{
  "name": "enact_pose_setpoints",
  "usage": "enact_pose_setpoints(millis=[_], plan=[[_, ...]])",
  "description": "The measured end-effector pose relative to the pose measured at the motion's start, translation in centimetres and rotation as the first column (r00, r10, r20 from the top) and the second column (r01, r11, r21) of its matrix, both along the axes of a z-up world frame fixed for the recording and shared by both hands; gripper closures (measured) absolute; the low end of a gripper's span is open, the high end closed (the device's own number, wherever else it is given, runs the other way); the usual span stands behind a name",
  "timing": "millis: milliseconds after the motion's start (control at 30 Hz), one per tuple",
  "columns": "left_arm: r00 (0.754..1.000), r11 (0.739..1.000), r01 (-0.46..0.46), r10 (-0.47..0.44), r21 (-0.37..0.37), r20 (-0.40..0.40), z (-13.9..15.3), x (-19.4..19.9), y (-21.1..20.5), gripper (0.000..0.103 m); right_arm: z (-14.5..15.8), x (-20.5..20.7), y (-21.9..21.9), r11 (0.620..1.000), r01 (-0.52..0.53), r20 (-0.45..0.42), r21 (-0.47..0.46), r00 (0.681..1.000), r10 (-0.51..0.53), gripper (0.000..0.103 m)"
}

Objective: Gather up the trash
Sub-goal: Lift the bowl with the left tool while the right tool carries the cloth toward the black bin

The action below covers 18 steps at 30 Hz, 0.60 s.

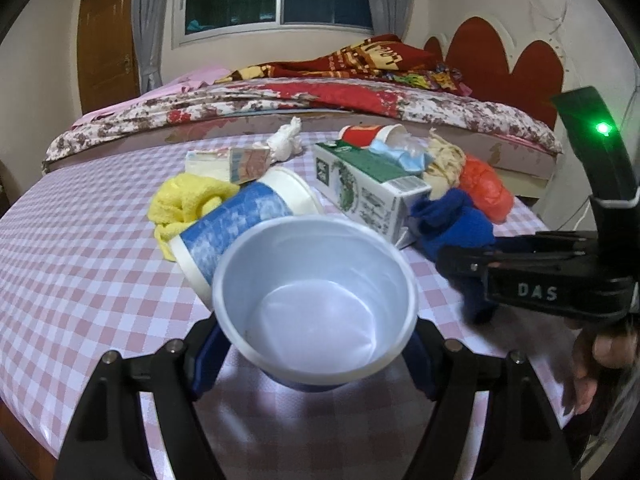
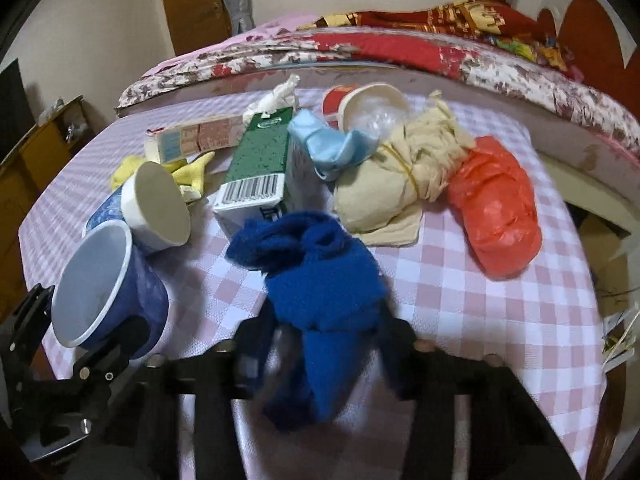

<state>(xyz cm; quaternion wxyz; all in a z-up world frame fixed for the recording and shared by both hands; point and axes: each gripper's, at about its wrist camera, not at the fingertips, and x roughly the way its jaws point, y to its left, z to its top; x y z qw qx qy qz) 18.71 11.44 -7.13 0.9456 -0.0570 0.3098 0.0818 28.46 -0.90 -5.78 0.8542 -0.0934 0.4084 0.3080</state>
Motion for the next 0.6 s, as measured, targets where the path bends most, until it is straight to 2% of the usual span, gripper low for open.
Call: enact_pose_setpoints(millis=[167, 600], plan=[[0.998, 0.999, 0.045, -0.045, 0.006, 0.035, 1.0, -1.2, -1.2, 0.027, 1.6, -3.0, -3.1, 0.999, 0.051, 0.075, 0.014, 0.996, -0.052, 0.064], [0.988, 0.99, 0.142, -0.143, 0.025, 0.063, 3.1, -3.1, -6.3, 0.027, 4.9, -8.3, -11.9, 0.98, 0.195, 0.159, 0.039, 0.967, -0.199, 0.064]])
